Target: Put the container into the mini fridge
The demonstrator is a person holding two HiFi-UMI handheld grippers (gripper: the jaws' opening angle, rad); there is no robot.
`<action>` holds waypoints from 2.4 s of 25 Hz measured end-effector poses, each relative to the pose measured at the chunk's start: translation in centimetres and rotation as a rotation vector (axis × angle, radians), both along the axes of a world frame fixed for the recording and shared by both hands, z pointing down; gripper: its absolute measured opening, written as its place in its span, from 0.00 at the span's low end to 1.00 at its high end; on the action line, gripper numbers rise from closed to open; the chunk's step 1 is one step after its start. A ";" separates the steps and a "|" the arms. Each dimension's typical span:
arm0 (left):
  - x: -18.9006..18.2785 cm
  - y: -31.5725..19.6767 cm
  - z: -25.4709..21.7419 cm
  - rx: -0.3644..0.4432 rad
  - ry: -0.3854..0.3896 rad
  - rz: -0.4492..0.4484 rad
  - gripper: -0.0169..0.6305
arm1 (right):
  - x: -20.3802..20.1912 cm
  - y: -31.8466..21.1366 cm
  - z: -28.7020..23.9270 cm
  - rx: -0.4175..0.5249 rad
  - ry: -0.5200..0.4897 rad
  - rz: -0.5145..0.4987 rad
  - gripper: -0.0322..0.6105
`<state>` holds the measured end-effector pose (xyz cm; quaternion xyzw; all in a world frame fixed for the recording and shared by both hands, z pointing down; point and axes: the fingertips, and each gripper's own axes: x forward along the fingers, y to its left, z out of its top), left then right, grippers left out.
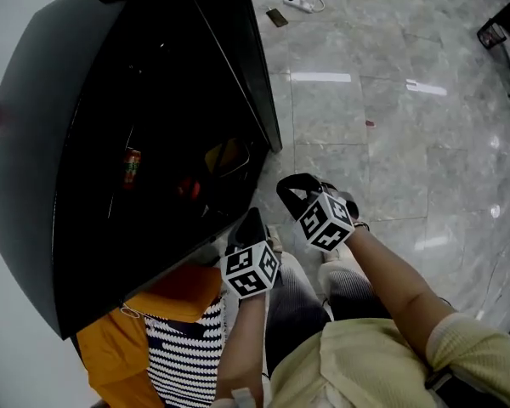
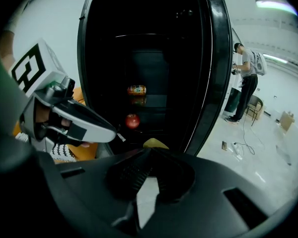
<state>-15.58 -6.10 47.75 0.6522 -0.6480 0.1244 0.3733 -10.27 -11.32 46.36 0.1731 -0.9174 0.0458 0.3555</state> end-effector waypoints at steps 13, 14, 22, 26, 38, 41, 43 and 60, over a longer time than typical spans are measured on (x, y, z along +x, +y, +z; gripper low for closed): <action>0.3 0.6 -5.8 0.044 -0.030 0.026 0.06 | 1.3 1.1 -6.4 0.036 -0.009 0.002 0.10; 0.4 0.6 -6.2 0.047 -0.035 0.033 0.06 | 1.4 1.2 -6.8 0.037 -0.011 0.005 0.10; 0.8 0.5 -9.5 0.092 -0.026 0.026 0.06 | 1.9 2.3 -9.4 0.066 -0.010 -0.024 0.10; 1.2 0.7 -11.1 0.119 -0.043 0.040 0.06 | 2.3 2.6 -10.7 0.086 -0.012 -0.032 0.10; 0.6 2.9 -13.9 0.165 -0.091 -0.001 0.06 | 3.3 3.7 -14.7 0.106 -0.089 -0.021 0.10; 0.5 3.6 -14.6 0.171 -0.106 -0.007 0.06 | 3.6 4.2 -15.5 0.106 -0.107 -0.014 0.10; 0.5 4.1 -14.9 0.175 -0.114 -0.012 0.06 | 3.8 4.5 -16.0 0.110 -0.115 -0.010 0.10; 1.2 6.8 -16.4 0.205 -0.157 -0.059 0.06 | 5.7 6.3 -17.4 0.023 -0.223 0.035 0.09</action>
